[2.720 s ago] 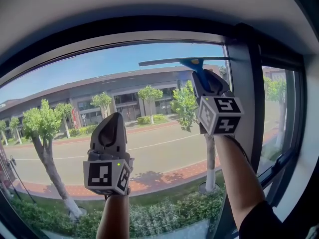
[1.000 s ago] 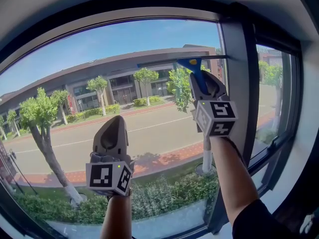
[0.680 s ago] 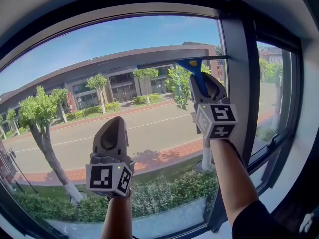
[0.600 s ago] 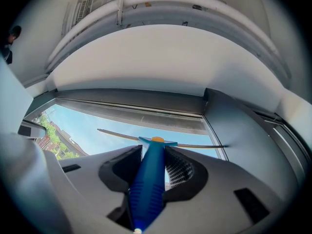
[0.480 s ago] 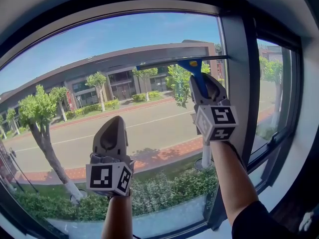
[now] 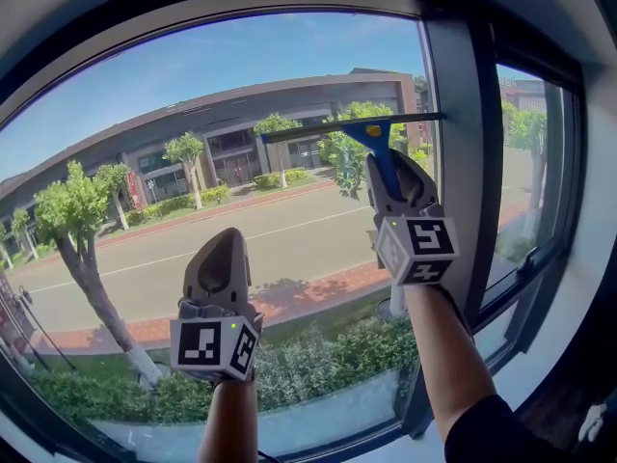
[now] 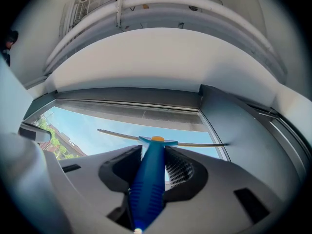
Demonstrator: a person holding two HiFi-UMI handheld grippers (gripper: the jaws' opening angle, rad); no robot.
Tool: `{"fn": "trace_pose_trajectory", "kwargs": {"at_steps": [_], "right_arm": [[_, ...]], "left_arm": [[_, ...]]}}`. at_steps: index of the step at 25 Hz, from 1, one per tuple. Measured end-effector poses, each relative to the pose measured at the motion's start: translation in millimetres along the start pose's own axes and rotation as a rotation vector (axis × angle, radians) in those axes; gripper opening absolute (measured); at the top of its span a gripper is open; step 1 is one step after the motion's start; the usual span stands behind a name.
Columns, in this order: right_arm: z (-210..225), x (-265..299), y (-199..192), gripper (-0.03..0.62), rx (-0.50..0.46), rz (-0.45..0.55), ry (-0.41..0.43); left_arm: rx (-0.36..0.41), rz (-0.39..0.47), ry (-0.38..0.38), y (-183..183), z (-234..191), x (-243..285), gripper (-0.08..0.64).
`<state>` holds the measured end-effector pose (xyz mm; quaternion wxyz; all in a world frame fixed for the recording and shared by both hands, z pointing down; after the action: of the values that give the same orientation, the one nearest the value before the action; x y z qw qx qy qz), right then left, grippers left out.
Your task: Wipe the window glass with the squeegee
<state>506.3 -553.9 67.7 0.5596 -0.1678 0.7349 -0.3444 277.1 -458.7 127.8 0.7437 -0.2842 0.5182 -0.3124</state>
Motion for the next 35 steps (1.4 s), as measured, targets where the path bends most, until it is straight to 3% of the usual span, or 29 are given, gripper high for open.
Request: {"fn": "trace_pose_trajectory", "kwargs": {"at_steps": [12, 17, 35], "right_arm": [[-2.8, -15.9, -16.0, 0.141, 0.018, -0.016, 0.005], [-6.5, -22.0, -22.5, 0.141, 0.033, -0.023, 0.002], [-9.3, -43.9, -43.6, 0.141, 0.066, -0.044, 0.005]], "left_arm": [[-0.031, -0.030, 0.002, -17.5, 6.7, -15.4, 0.002], [-0.079, -0.038, 0.018, -25.9, 2.5, -26.5, 0.002], [-0.062, -0.063, 0.041, -36.5, 7.5, -45.8, 0.002]]}}
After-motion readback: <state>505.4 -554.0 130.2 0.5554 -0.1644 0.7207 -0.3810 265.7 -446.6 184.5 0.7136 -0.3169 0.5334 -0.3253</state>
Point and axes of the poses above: the fingertips, and each gripper's own axes: x forward along the fingers, z to its right, y out of its top, the point moved 1 cm from there along -x, backward along the fingers
